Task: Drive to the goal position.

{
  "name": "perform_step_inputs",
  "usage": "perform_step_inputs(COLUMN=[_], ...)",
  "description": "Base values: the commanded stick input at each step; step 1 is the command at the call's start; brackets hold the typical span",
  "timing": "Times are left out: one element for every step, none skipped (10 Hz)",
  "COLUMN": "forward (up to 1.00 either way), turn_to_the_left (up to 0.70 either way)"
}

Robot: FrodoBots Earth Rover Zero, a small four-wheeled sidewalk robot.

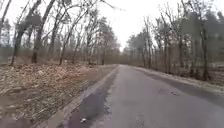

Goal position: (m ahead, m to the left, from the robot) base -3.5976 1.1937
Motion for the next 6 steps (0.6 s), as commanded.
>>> perform_step_inputs(forward=[1.00,1.00,1.00,1.00,1.00,1.00], turn_to_the_left=[0.05,0.00,0.00,0.00,0.00,0.00])
